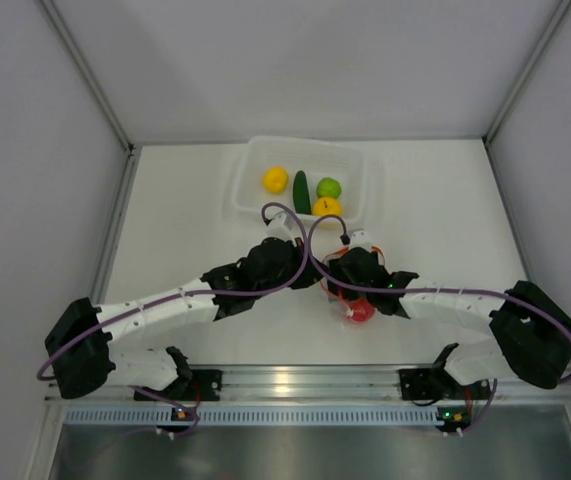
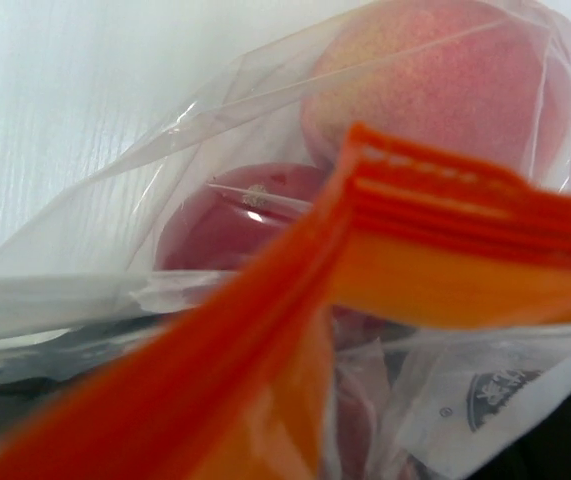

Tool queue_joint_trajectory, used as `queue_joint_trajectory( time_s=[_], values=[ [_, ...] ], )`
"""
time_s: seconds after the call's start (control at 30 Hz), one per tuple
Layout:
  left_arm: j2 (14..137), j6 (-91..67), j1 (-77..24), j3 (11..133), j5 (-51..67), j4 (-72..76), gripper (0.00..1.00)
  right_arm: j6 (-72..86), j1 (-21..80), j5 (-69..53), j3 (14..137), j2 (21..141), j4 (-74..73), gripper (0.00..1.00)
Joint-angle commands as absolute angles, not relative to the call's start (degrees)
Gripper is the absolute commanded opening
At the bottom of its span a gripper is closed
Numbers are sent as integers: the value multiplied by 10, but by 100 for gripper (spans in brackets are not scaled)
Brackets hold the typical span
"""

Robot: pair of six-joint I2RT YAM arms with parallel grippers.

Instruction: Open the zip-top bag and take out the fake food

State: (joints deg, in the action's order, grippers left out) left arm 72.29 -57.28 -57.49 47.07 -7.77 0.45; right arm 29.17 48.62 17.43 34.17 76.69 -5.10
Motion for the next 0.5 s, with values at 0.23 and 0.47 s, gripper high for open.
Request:
queue_joint_trajectory(
  time_s=[0.23,0.47],
  values=[
    [706,-566,-577,460,-83,37,0,307,492,230,332,733,33,81],
    [709,-568,-577,459,-81,37,0,317,492,264,320,700,71,78]
  ],
)
